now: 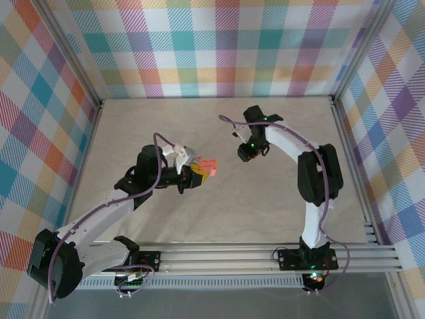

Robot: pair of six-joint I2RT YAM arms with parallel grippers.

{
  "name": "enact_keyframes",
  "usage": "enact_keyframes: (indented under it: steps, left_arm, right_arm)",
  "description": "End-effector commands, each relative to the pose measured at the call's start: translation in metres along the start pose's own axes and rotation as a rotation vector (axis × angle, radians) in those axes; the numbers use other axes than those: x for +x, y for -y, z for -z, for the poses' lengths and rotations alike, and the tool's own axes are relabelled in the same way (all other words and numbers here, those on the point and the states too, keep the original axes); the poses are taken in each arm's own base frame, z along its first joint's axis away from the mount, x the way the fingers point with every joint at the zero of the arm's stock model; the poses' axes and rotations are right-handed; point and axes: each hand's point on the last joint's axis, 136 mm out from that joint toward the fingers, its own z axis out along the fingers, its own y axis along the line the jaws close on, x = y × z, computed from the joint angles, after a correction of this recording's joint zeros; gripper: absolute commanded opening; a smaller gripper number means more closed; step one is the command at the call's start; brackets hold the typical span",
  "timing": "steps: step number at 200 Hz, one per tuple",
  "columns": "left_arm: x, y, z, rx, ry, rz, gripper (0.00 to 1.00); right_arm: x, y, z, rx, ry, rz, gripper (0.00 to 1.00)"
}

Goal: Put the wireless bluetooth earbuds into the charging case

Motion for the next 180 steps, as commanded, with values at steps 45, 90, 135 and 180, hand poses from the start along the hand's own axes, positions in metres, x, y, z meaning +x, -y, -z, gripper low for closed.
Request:
enact_keyframes:
  steps: [45,90,135,180]
  left_arm:
    - [-0.006,-0.002,-0.004,0.033,0.020,-0.039,0.00]
    - [-0.003,-0.008,-0.010,0.038,0.005,-0.019,0.00]
    - [-0.003,-0.010,-0.013,0.037,0.002,-0.005,0.00]
    - [-0.002,-0.013,-0.011,0.021,0.000,0.000,0.00]
  right_arm:
    - [0.013,0.029,-0.014,0.144,-0.118,0.199,0.47]
    - [0.016,0.034,-0.028,0.160,-0.165,0.240,0.48]
    - [0.015,0.037,-0.040,0.176,-0.174,0.287,0.47]
    - [0.015,0.038,-0.053,0.165,-0.196,0.330,0.43]
